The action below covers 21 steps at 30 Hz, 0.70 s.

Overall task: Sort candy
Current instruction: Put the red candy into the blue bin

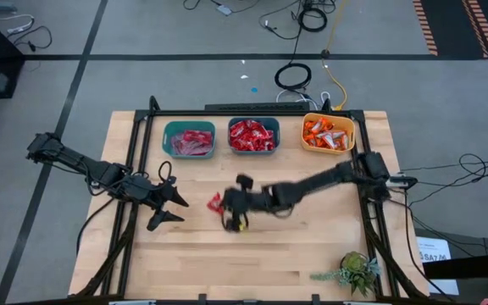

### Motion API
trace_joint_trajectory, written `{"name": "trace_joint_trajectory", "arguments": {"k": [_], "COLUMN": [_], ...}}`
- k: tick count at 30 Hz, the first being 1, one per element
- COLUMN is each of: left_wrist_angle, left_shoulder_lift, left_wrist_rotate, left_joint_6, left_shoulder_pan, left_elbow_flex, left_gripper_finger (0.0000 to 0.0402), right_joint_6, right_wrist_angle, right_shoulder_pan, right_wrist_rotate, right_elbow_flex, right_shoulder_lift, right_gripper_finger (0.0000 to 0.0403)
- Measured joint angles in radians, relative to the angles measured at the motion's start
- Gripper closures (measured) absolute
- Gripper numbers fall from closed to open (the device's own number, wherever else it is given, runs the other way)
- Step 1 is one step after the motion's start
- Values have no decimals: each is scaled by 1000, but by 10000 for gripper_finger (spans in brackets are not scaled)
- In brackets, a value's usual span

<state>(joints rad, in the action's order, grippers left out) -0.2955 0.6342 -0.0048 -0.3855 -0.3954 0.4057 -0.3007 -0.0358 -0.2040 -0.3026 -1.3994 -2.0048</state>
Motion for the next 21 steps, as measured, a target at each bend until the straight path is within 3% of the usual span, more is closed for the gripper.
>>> {"name": "trace_joint_trajectory", "arguments": {"k": [21], "left_wrist_angle": [-1], "left_shoulder_lift": [0], "left_wrist_rotate": [0], "left_joint_6": [0], "left_shoulder_pan": [0], "left_elbow_flex": [0], "left_gripper_finger": [141], "right_joint_6": [167], "right_wrist_angle": [-118], "right_shoulder_pan": [564], "right_wrist_rotate": [229], "right_elbow_flex": [0], "right_shoulder_lift": [85], "right_gripper_finger": [401]}}
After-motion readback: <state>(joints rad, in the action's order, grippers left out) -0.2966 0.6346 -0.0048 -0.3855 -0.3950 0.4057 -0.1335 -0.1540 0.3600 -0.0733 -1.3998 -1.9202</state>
